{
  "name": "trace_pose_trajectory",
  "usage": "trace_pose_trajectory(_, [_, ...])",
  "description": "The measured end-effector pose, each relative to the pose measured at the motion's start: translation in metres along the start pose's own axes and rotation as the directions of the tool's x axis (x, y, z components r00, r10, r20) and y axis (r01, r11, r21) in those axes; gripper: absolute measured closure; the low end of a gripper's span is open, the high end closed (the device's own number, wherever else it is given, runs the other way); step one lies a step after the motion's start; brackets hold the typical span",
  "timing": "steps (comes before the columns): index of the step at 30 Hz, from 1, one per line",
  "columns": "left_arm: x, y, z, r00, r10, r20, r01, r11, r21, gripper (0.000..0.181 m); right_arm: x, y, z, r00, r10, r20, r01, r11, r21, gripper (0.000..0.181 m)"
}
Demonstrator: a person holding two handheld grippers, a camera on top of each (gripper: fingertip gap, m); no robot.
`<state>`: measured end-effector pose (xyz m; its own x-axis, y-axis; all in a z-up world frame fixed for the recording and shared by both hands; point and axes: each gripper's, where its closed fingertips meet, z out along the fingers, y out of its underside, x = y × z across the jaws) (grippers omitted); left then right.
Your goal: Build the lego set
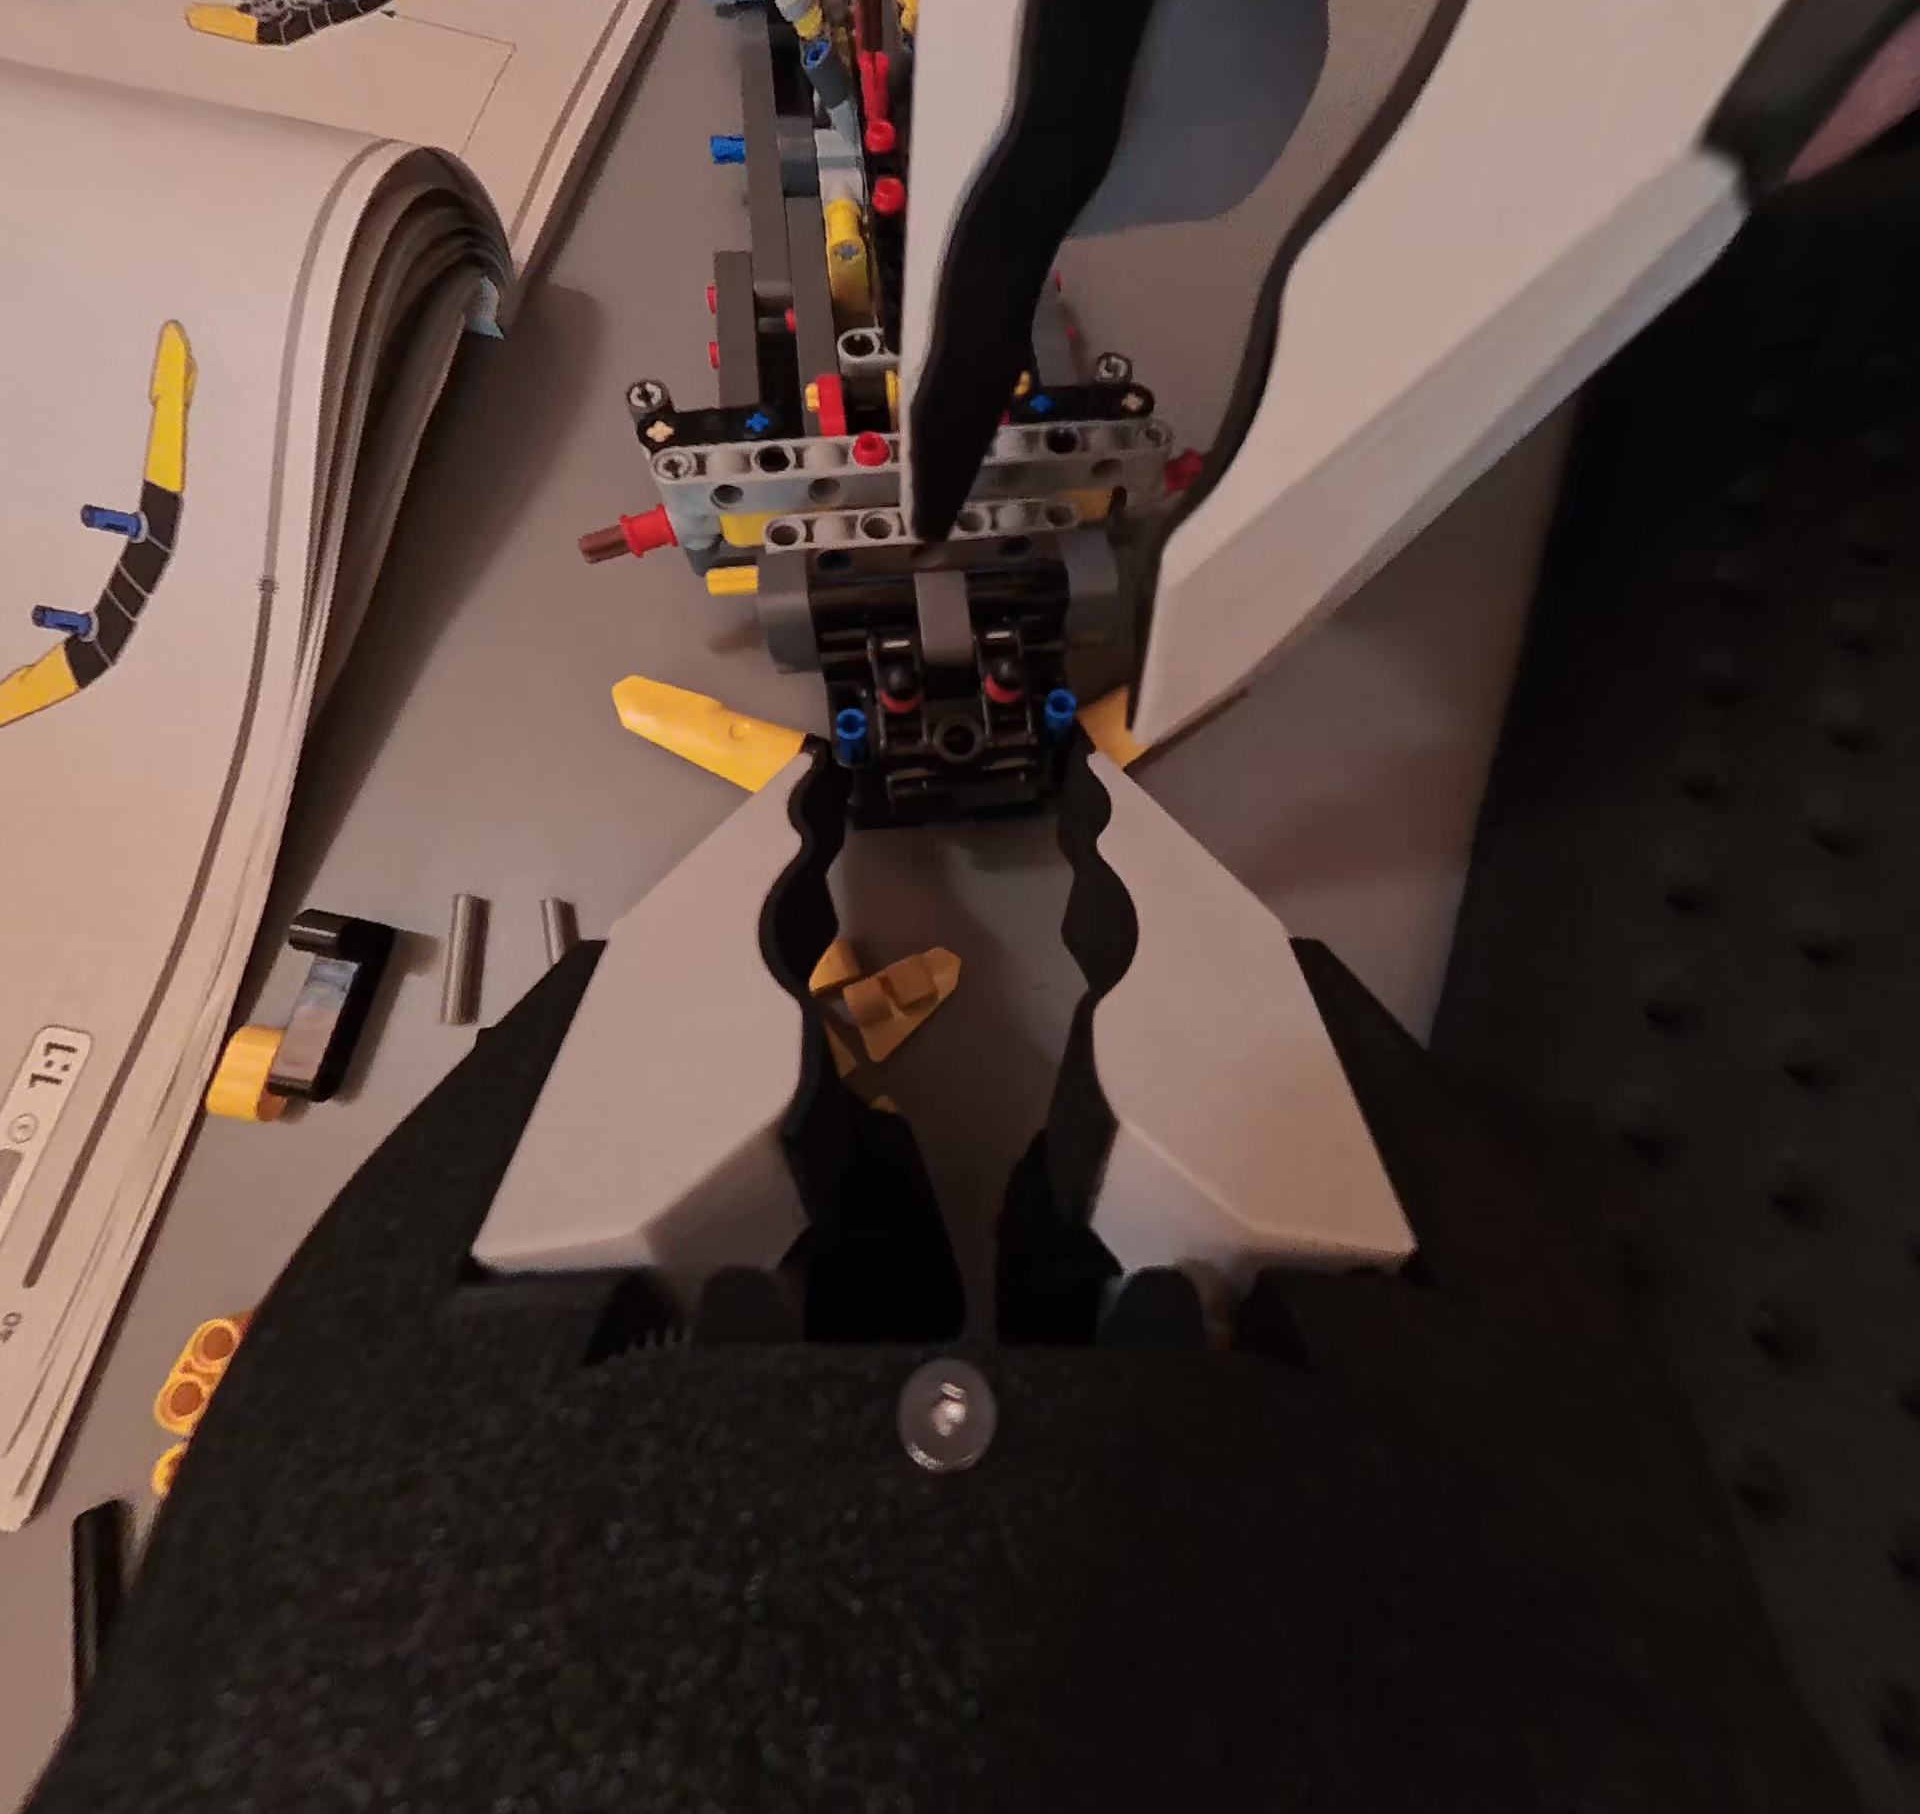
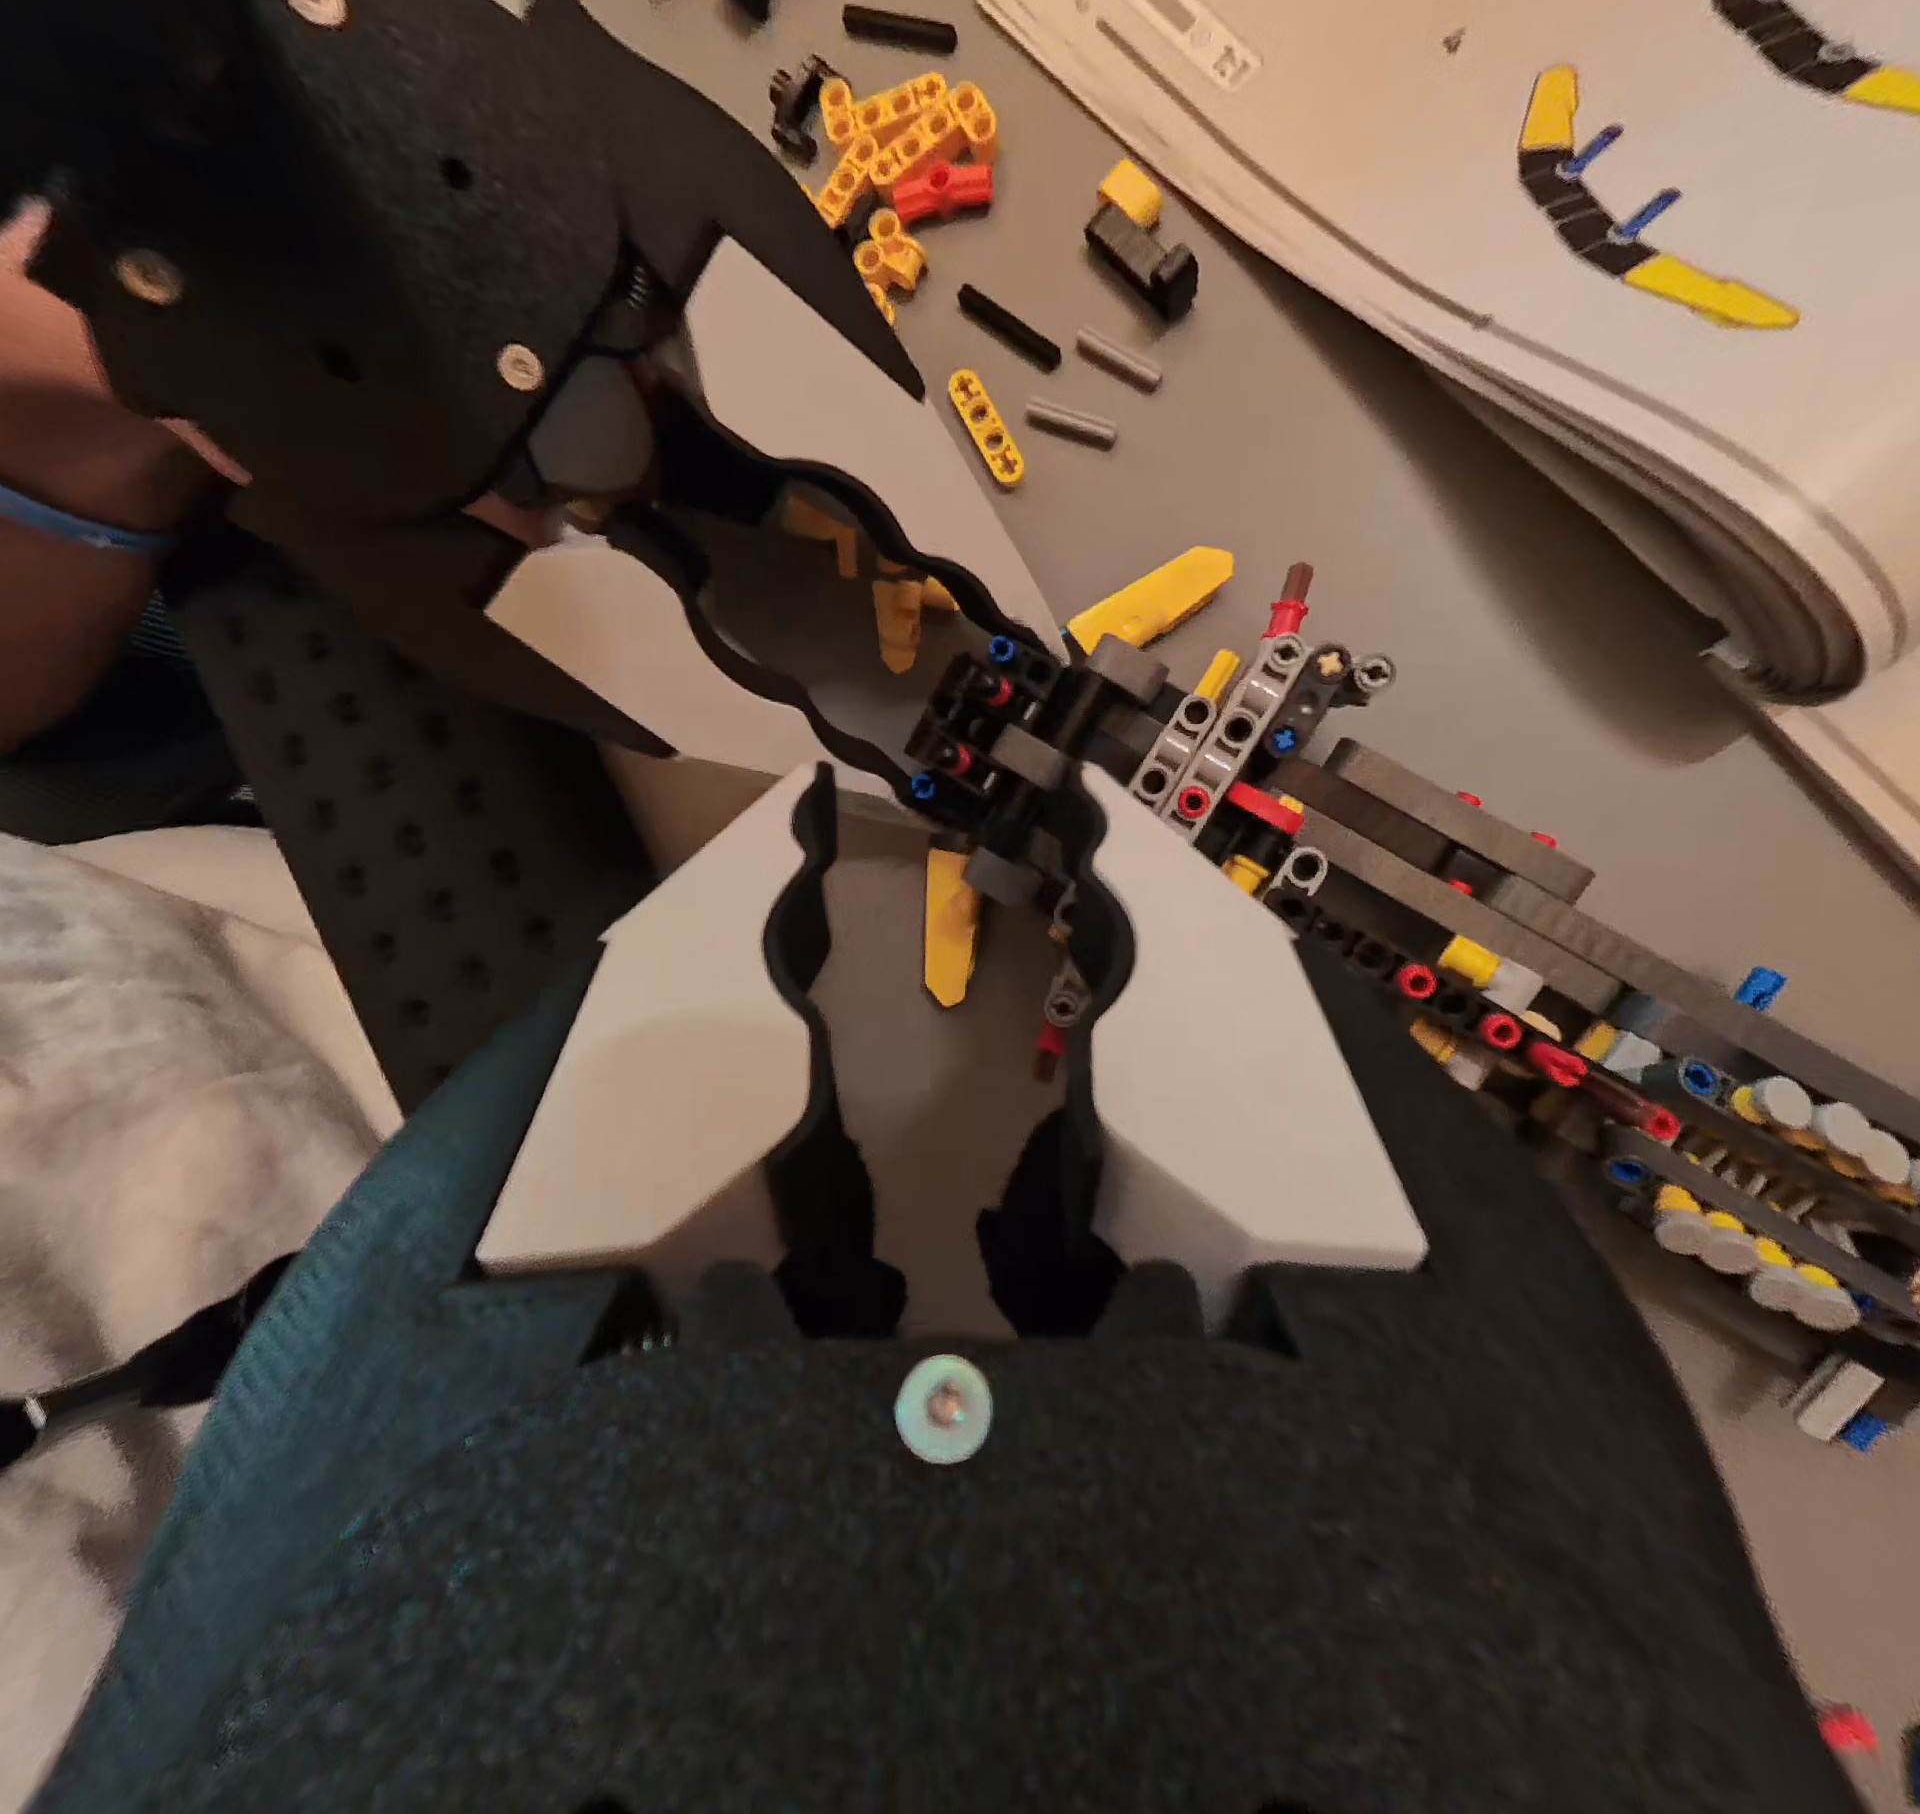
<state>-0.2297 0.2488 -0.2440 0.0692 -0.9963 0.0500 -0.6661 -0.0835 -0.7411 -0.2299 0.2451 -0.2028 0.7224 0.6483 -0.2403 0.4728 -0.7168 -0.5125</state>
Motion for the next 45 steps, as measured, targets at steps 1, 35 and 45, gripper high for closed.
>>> trace_pose_trajectory(1, [0.0,0.0,0.0,1.0,0.0,0.0,0.0,1.0,-0.001,0.141,0.003,0.002,0.003,0.999,0.008,-0.035,-0.008,1.0,-0.013,0.137])
trace_pose_trajectory(35, [0.001,0.016,-0.029,0.976,-0.189,-0.104,0.192,0.981,0.016,0.14,0.011,0.007,0.018,0.989,0.054,-0.135,-0.083,0.972,-0.219,0.146])
trace_pose_trajectory(45, [0.007,0.009,-0.021,0.983,-0.158,-0.096,0.16,0.987,0.009,0.138,0.008,0.008,0.004,0.995,0.05,-0.088,-0.064,0.984,-0.164,0.147])
